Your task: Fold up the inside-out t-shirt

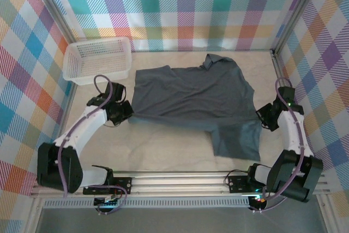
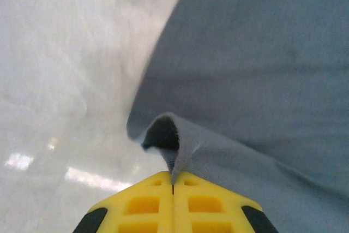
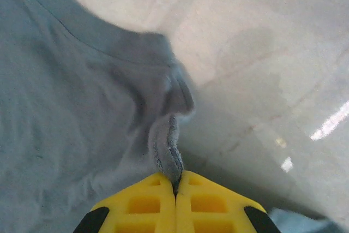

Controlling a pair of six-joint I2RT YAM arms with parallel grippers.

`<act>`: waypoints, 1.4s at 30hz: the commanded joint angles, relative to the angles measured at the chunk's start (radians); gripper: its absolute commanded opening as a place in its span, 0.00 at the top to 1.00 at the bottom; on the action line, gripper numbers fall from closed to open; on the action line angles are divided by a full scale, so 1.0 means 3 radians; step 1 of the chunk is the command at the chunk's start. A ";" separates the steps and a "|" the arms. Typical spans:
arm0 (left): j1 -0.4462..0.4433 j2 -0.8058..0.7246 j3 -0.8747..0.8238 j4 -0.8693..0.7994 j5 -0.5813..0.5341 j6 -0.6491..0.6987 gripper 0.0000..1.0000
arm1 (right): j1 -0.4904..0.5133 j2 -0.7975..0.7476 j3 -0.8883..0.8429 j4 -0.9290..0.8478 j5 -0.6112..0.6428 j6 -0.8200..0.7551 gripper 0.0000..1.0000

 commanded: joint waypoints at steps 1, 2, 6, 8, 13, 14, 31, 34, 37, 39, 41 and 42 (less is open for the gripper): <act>0.0120 0.0304 0.0208 0.0125 -0.0077 0.0156 1.00 | 0.0003 0.0203 0.0176 0.0080 -0.0091 0.0059 1.00; 0.0137 0.0398 0.0253 0.0165 -0.0082 0.0156 1.00 | 0.0003 0.0271 0.0207 0.0099 -0.0098 0.0064 1.00; 0.0162 0.0696 0.0397 0.0255 -0.0044 0.0185 1.00 | 0.0004 0.0492 0.0348 0.0133 -0.0218 0.0042 1.00; 0.0172 0.0772 0.0442 0.0257 -0.0045 0.0194 1.00 | 0.0010 0.0577 0.0431 0.0138 -0.0293 0.0048 1.00; 0.0255 0.0844 0.0469 0.0298 -0.0138 0.0209 1.00 | 0.0031 0.0764 0.0618 0.0225 -0.0303 0.0075 1.00; 0.0272 0.0873 0.0469 0.0313 -0.0130 0.0218 1.00 | 0.0032 0.0823 0.0644 0.0239 -0.0289 0.0070 1.00; 0.0280 0.0939 0.0514 0.0527 0.0327 0.0383 0.64 | 0.0170 0.1167 0.0695 0.0136 -0.0035 0.0013 0.58; 0.0274 0.0496 0.0400 0.0450 0.0443 0.0381 0.57 | 0.0154 0.0560 0.0177 0.0189 0.0146 0.0149 0.48; 0.0197 0.0064 0.0225 0.0425 0.0623 0.0408 0.54 | 0.0152 0.0178 -0.0279 0.0197 0.0043 0.0143 0.46; 0.0111 -0.0180 0.0088 0.0462 0.0777 0.0481 0.50 | 0.0159 0.0123 -0.0544 0.0215 -0.0156 0.0145 0.45; 0.0046 -0.0367 -0.0026 0.0462 0.0835 0.0528 0.46 | 0.0161 0.0208 -0.0721 0.0204 -0.0283 0.0148 0.45; 0.0022 -0.0444 -0.0074 0.0460 0.0861 0.0549 0.44 | 0.0164 0.0275 -0.0770 0.0199 -0.0324 0.0126 0.46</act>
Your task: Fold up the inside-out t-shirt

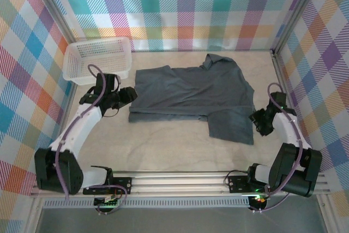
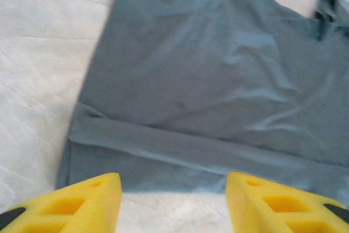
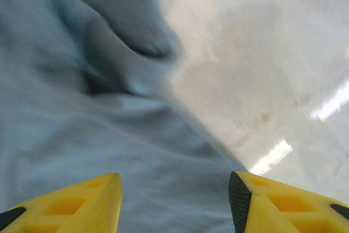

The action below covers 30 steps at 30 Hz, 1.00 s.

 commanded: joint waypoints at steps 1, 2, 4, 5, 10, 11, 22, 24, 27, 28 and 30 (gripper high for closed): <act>-0.0096 -0.0181 -0.0226 -0.0113 0.0241 0.0143 0.43 | 0.0000 0.0207 -0.0216 -0.0087 -0.0208 0.0012 0.45; -0.0109 -0.0238 -0.0256 -0.0128 0.0233 0.0156 0.42 | 0.0012 0.0272 -0.0239 -0.0046 -0.0242 -0.0044 0.46; -0.0113 -0.0304 -0.0287 -0.0154 0.0209 0.0181 0.41 | 0.0060 0.0415 -0.0222 -0.0011 -0.0317 -0.0128 0.54; -0.0115 -0.0307 -0.0284 -0.0179 0.0183 0.0197 0.41 | 0.0094 0.0493 -0.0194 0.0009 -0.0386 -0.0176 0.65; -0.0120 -0.0233 -0.0265 -0.0211 0.0148 0.0190 0.41 | 0.0462 0.0502 0.0090 -0.0066 -0.0620 -0.0185 1.00; -0.0124 -0.0226 -0.0267 -0.0201 0.0143 0.0183 0.40 | 0.0570 0.0480 0.0182 -0.0117 -0.0666 -0.0185 1.00; -0.0176 0.0005 -0.0353 0.0060 0.0261 0.0078 0.21 | 0.0704 0.1494 0.1994 0.0016 -0.0667 0.0500 1.00; -0.0176 0.0043 -0.0339 0.0077 0.0274 0.0095 0.17 | 0.0550 0.1900 0.2469 -0.0016 -0.0494 0.0575 1.00; -0.0180 0.0100 -0.0307 0.0070 0.0296 0.0120 0.14 | 0.0374 0.2570 0.3313 -0.0268 -0.0597 0.0444 0.81; -0.0181 0.0113 -0.0298 0.0074 0.0298 0.0120 0.13 | 0.0363 0.2783 0.3621 -0.0467 -0.0700 0.0326 0.69; -0.0190 0.0140 -0.0283 0.0070 0.0290 0.0105 0.13 | 0.0366 0.2983 0.3944 -0.0786 -0.0822 0.0119 0.59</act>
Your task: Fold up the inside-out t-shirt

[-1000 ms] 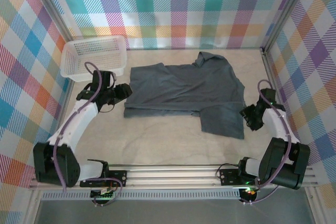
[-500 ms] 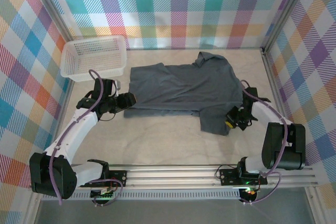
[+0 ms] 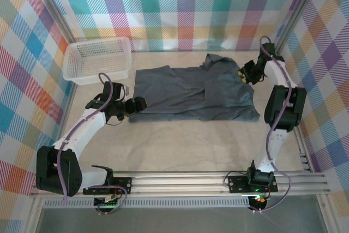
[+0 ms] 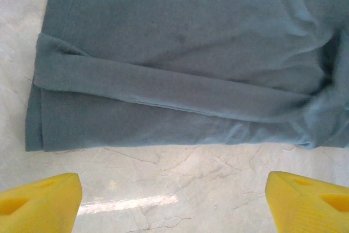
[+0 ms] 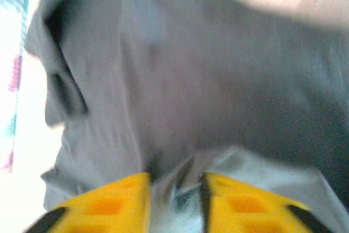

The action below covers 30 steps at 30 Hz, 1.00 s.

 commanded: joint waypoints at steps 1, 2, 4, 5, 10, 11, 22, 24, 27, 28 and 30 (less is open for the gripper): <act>-0.0046 0.0060 0.0057 0.0058 0.0034 0.0002 0.13 | -0.0023 0.0147 0.0254 -0.0605 -0.0134 -0.0283 0.57; -0.0053 0.0089 0.0066 0.0070 0.0011 -0.0022 0.13 | -0.0027 0.0036 0.0096 -0.0545 -0.0091 -0.0321 0.56; -0.0060 0.0205 0.0138 0.0054 -0.0070 -0.0079 0.17 | -0.0048 -0.0338 -0.0437 -0.0275 0.0055 -0.0366 0.55; -0.0069 0.0288 0.0199 0.0025 -0.0131 -0.0107 0.22 | -0.0065 -0.0497 -0.0680 -0.0173 0.0112 -0.0369 0.57; -0.0117 0.0905 0.0676 -0.0014 -0.0316 -0.0089 0.80 | -0.0154 -0.1039 -0.1714 0.0144 0.0373 -0.0424 0.97; -0.0121 0.1075 0.0779 -0.0022 -0.0386 -0.0093 0.91 | -0.0177 -0.1062 -0.1824 0.0154 0.0434 -0.0437 1.00; -0.0118 0.2336 0.1327 -0.0214 -0.0588 -0.0068 1.00 | -0.0492 -0.0734 -0.2064 -0.0083 0.0527 -0.0587 1.00; -0.0118 0.2259 0.1124 -0.0186 -0.0655 -0.0077 1.00 | -0.0515 -0.0675 -0.2065 -0.0199 0.0564 -0.0637 1.00; -0.0118 0.2019 0.0751 -0.0193 -0.0726 -0.0062 1.00 | -0.0525 -0.0736 -0.2197 -0.0308 0.0623 -0.0700 1.00; -0.0118 0.1904 0.0605 -0.0214 -0.0739 -0.0060 1.00 | -0.0532 -0.0821 -0.2305 -0.0319 0.0647 -0.0706 1.00; -0.0118 0.1667 0.0321 -0.0269 -0.0738 -0.0062 1.00 | -0.0561 -0.1058 -0.2551 -0.0312 0.0715 -0.0701 1.00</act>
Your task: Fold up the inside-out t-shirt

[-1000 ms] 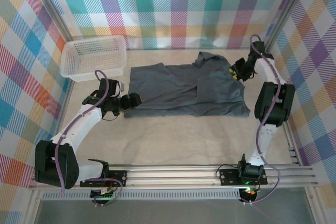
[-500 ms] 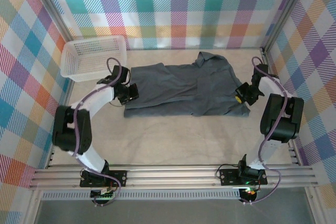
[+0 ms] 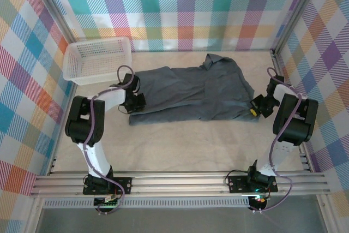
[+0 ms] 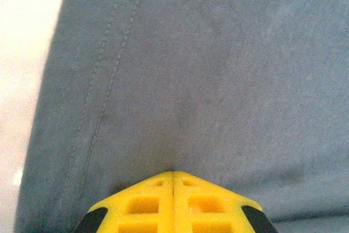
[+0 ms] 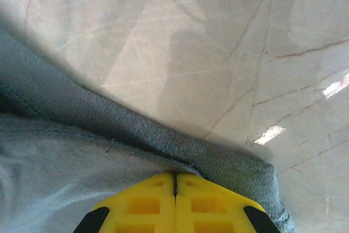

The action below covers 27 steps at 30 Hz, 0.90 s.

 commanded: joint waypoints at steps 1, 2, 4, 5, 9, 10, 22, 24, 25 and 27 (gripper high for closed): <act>-0.0030 -0.0283 -0.0561 -0.0456 -0.0092 0.0004 1.00 | -0.0055 -0.0261 -0.0514 -0.0382 0.0296 -0.0067 1.00; -0.0033 -0.0428 -0.0717 -0.0448 -0.0041 -0.0026 1.00 | -0.0060 -0.0408 -0.0666 -0.0365 0.0342 -0.0043 1.00; -0.0049 -0.0740 -0.1075 -0.0414 0.0089 -0.0129 1.00 | -0.0061 -0.0707 -0.1054 -0.0295 0.0297 0.0067 0.99; -0.0071 -0.0891 -0.1208 -0.0400 0.0117 -0.0179 1.00 | -0.0061 -0.0813 -0.1191 -0.0317 0.0270 0.0117 0.99; -0.0199 -0.1325 -0.1333 -0.0515 0.0032 -0.0301 1.00 | -0.0061 -0.1344 -0.1649 -0.0401 0.0174 0.0381 0.98; -0.0211 -0.1411 -0.1300 -0.0536 0.0040 -0.0314 1.00 | -0.0061 -0.1486 -0.1665 -0.0456 0.0184 0.0400 0.97; -0.0202 -0.1321 -0.0217 -0.0354 -0.0509 0.0227 0.49 | 0.0861 -0.0793 0.0477 -0.0032 0.0840 -0.1350 0.47; -0.0189 -0.1257 -0.0113 -0.0224 -0.0473 0.0373 0.46 | 0.0925 -0.0304 0.0922 -0.0086 0.1060 -0.1582 0.47; -0.0181 -0.1225 -0.0051 -0.0190 -0.0458 0.0444 0.44 | 0.0948 -0.0079 0.1131 -0.0099 0.1119 -0.1705 0.47; -0.0166 -0.1168 0.0059 -0.0183 -0.0439 0.0565 0.40 | 0.0978 0.0332 0.1507 -0.0150 0.1214 -0.1909 0.47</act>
